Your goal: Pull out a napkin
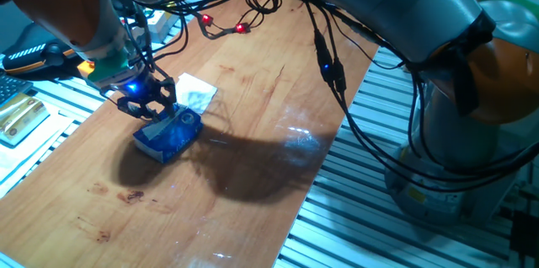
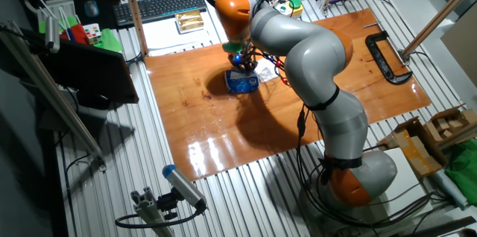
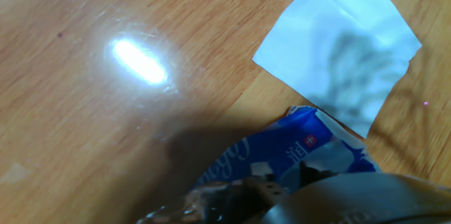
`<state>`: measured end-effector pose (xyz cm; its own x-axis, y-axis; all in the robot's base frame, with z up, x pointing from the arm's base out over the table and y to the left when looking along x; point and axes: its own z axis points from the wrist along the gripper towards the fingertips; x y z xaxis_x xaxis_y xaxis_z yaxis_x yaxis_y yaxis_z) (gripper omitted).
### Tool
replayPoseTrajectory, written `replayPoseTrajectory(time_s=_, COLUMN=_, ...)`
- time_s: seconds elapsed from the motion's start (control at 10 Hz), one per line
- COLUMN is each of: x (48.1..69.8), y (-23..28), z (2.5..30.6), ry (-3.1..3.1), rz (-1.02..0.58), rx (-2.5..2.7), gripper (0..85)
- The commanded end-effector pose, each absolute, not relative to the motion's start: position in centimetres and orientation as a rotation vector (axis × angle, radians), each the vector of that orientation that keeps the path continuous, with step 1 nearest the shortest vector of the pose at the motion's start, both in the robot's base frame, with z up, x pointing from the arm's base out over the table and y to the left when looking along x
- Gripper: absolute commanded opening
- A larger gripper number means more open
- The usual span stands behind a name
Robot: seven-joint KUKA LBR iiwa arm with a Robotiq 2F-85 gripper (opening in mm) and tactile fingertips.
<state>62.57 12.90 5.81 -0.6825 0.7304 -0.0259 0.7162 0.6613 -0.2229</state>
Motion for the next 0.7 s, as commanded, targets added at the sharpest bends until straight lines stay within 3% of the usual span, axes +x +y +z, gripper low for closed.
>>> replayPoseTrajectory(time_s=0.0, x=62.6, y=12.9, z=5.8, ry=-2.810, rz=0.326, rx=-1.214, gripper=7.0)
replayPoseTrajectory(time_s=0.1, x=62.6, y=12.9, z=5.8, ry=-2.819, rz=0.318, rx=-1.204, gripper=0.7)
replayPoseTrajectory(time_s=0.6, x=62.9, y=12.7, z=7.3, ry=-2.807, rz=0.311, rx=-1.148, gripper=0.7)
